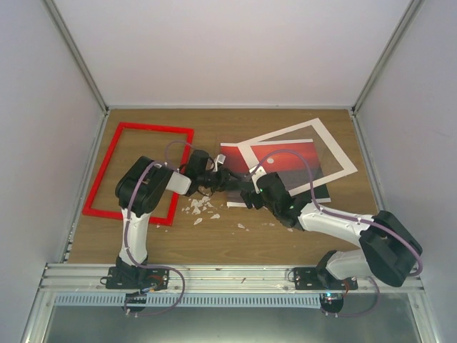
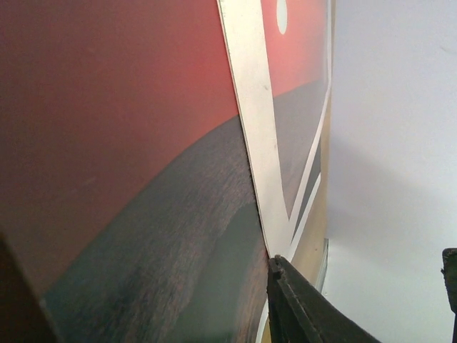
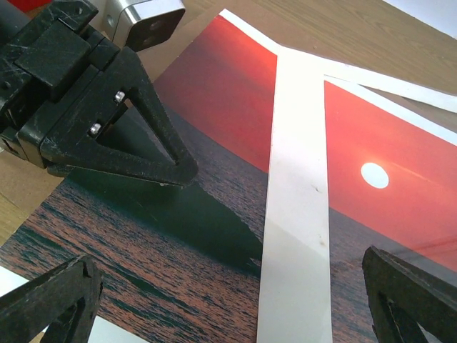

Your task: Take the photo out of the frame

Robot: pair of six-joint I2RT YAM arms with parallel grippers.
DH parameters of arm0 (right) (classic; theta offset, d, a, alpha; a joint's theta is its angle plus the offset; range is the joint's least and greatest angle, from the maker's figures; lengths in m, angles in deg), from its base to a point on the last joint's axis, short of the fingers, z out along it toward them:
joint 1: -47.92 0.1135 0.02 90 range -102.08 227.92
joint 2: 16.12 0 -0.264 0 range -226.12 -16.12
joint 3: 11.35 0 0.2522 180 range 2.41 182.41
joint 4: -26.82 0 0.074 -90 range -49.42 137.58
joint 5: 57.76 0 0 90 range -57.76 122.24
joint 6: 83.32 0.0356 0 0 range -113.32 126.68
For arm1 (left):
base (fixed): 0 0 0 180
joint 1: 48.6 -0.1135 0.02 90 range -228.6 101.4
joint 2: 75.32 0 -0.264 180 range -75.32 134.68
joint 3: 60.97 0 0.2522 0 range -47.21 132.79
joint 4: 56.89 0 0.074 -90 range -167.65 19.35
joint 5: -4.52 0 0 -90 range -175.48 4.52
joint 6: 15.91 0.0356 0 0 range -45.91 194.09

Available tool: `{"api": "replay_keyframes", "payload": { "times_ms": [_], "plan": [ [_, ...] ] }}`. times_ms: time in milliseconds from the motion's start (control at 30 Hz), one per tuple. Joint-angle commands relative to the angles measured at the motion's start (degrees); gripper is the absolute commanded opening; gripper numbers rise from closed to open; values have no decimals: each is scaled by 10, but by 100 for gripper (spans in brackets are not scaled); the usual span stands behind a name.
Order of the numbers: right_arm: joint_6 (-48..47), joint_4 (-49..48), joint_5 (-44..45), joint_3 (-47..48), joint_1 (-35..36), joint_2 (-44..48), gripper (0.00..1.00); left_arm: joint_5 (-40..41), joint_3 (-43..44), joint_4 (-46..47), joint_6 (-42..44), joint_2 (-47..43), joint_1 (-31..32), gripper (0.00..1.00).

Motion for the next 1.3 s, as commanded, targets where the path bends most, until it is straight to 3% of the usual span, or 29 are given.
{"api": "replay_keyframes", "payload": {
  "times_ms": [0, 333, 533, 1267],
  "plan": [
    [7, -10, 11, -5, -4, 9, 100, 34, -4, -35, 18, 16, -7, 28],
    [8, -6, 10, -4, -4, 14, 100, 43, -5, -52, 29, 0, -12, 7],
    [11, -3, 13, -2, -5, 15, 100, 74, -8, -105, 60, -50, -13, 0],
    [21, -8, 19, -8, -8, 34, 100, 258, 42, -452, 213, -263, -14, 0]
  ]
}}
